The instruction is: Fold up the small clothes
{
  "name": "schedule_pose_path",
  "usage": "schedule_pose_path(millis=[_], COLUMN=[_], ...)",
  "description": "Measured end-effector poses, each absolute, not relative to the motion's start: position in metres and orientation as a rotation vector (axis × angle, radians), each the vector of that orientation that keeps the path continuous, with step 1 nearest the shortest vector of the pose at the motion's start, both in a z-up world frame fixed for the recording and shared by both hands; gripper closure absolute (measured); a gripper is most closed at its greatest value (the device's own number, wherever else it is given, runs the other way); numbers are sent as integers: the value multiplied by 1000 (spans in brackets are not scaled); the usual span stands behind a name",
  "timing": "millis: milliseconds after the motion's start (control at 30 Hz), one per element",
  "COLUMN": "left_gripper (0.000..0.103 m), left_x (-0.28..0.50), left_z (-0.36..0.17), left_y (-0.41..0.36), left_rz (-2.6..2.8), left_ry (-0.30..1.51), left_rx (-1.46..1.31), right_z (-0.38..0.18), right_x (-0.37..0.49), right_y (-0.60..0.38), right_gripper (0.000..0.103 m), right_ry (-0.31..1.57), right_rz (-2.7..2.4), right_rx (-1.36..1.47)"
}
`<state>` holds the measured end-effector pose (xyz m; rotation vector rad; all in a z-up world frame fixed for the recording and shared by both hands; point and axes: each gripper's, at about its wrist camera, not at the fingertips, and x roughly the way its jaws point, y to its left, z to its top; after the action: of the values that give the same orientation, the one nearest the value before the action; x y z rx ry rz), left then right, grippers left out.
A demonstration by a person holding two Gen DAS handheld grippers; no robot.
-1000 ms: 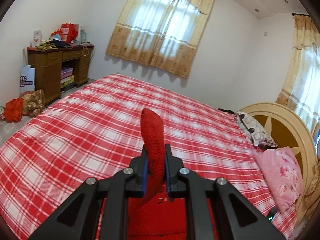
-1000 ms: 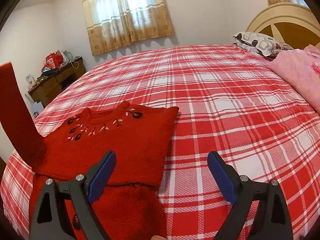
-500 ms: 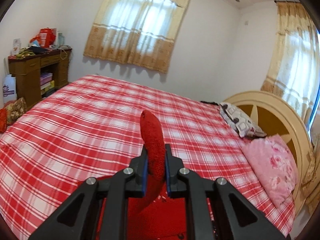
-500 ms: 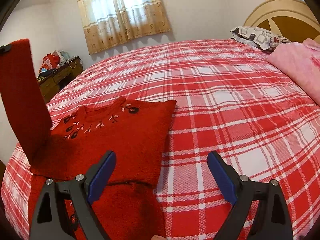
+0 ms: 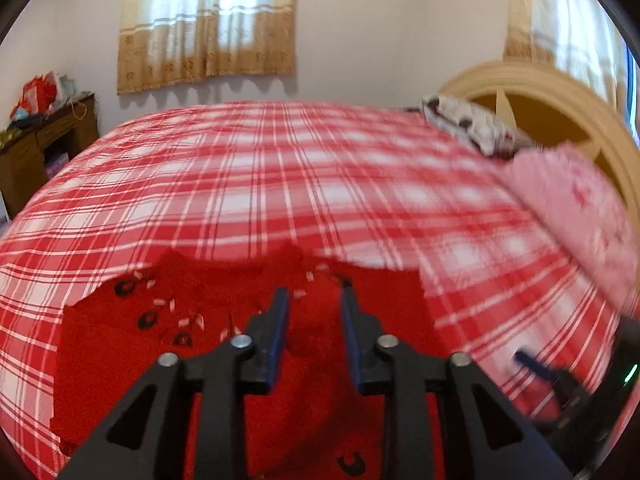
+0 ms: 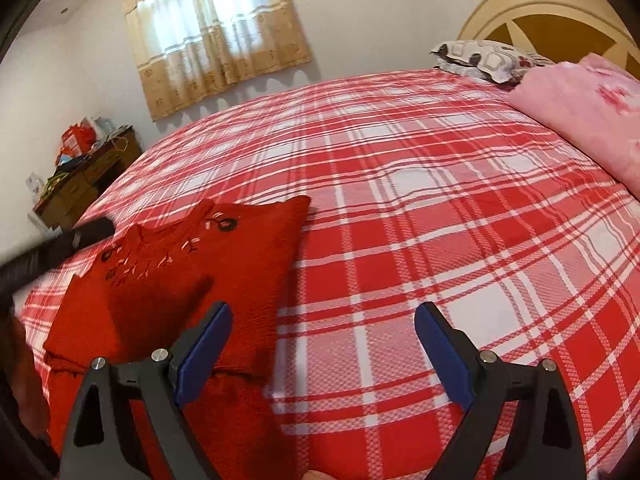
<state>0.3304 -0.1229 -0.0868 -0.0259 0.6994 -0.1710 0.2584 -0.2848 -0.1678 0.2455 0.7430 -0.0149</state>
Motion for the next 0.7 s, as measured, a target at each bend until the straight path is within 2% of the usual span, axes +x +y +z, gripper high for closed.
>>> schedule_pose_path(millis=[67,100,133,200,333,433,600,700], left_gripper=[55,42,34,32,15,15,15,15], left_x=[314,306,294,275,243,228,219,212], left_z=[-86,-85,-82,-79,-80,-97,-123,-131], left_y=[-123,-118,-112,-100,-48,6,84,91], left_rz=[-184,-184,-181,-162,-71,74,184,159], left_ry=[679,662,636,594,553,576,700,713], left_rx=[30,54,74,117,176,225,82,37], right_z=[-168,-168,-168,-167,-158,-153,-148,-142], right_x=[258,257,257,254,245,239,235,229], right_y=[-286,-285,-284,-281,-272,-263,-252,-250], right_gripper=[10,10,10,10,10,10,10,10], right_ry=[739,736,733,720,661,639,700,723], right_rz=[-19,-19,-14,5,59,116,164,159], right_rx=[250,247,245,244,241,235,239,237])
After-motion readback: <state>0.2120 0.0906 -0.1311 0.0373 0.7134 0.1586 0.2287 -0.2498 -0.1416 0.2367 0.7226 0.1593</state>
